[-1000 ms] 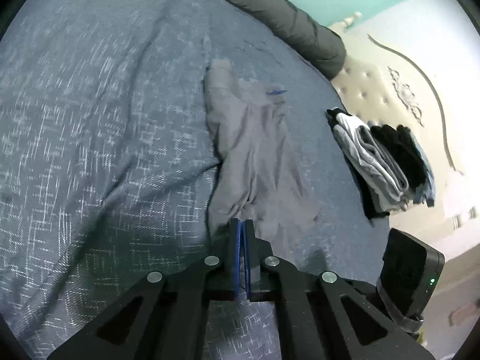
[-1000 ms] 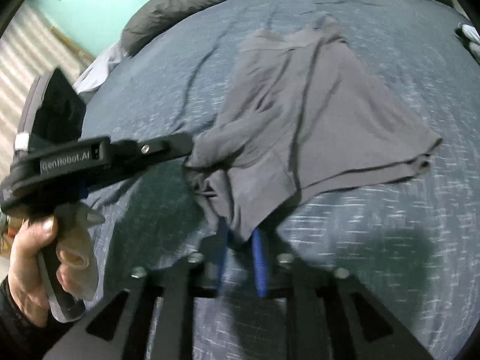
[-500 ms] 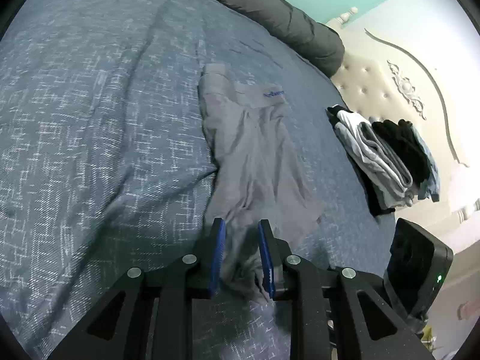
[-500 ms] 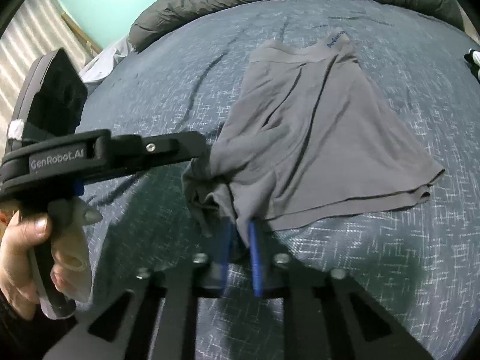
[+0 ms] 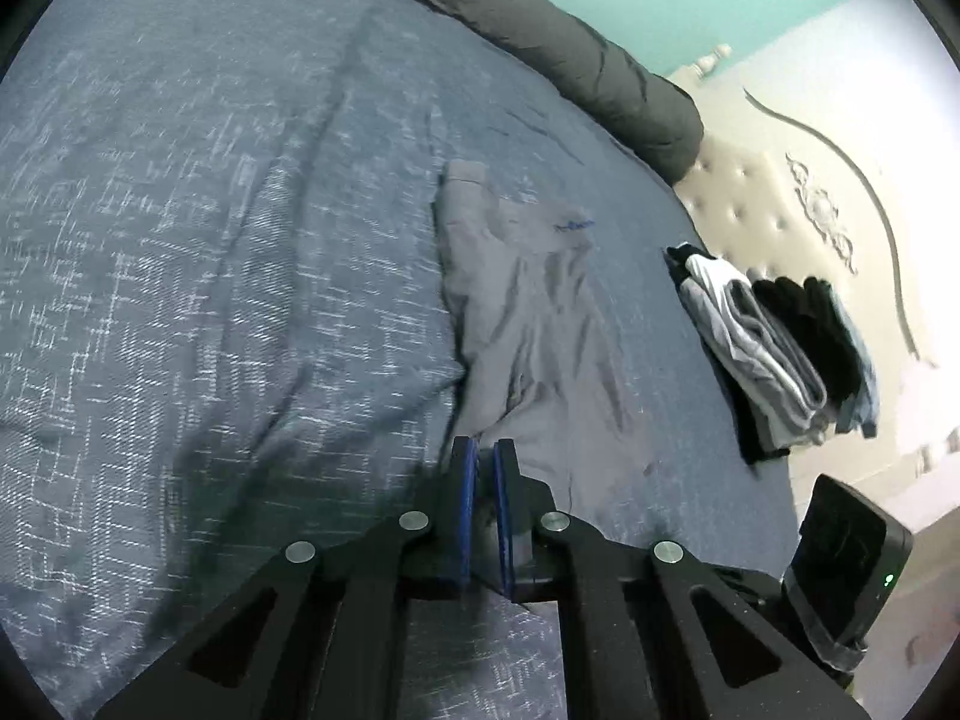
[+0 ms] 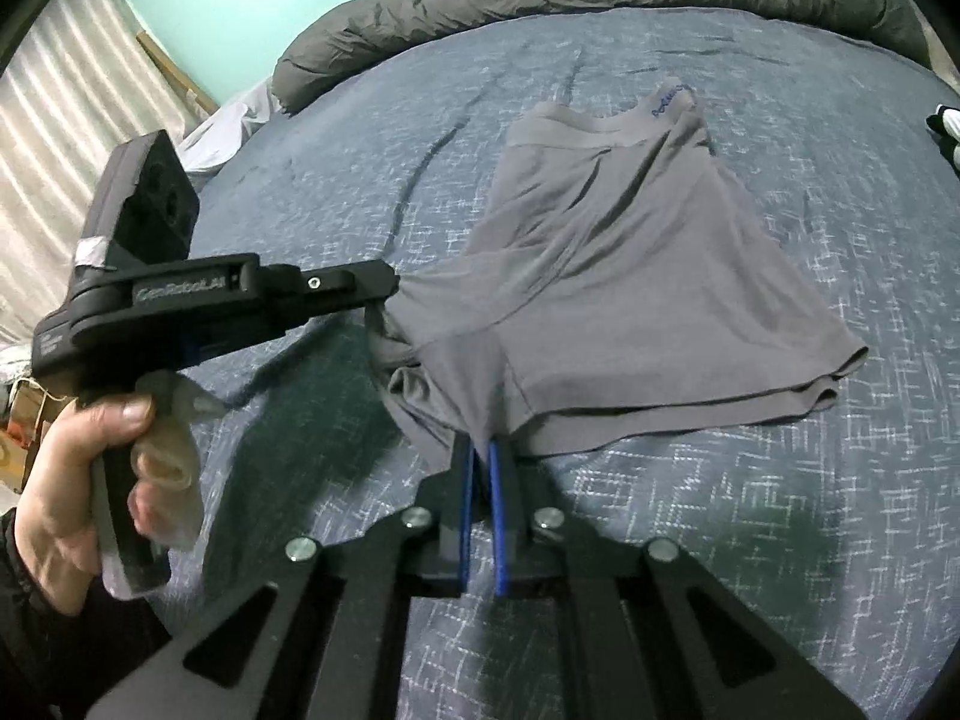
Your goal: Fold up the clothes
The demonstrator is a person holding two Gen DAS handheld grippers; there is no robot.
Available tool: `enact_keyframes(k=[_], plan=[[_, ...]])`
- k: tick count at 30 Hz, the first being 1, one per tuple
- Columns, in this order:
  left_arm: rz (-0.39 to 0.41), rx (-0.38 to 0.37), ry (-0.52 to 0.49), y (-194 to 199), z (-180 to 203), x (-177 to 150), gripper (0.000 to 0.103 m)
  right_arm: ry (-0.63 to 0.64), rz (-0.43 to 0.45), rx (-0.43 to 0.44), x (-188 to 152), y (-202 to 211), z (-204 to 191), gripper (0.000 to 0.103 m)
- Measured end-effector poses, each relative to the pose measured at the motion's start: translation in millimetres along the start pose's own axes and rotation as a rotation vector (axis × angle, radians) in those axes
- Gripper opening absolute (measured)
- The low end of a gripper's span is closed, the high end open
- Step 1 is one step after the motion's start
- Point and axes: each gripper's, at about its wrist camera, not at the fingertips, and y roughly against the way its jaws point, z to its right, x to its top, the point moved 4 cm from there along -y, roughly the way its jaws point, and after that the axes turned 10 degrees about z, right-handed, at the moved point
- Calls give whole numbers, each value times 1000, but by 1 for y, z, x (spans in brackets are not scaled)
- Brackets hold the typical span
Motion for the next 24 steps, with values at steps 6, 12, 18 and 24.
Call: enact_keyframes(k=[6,12,18,24], plan=[[25,10,40,6,-13,7,7,33,-29,20,0,2,-3,4],[22,20,21,7,-14,8,7,-4,-21,7,5,6,14,4],[11,31,-7,9,-9,5,7,-5,13,23,13,11,6,7],[18,28,-7,13,-10,7,7,-2,66,34,23,14,-5,34]])
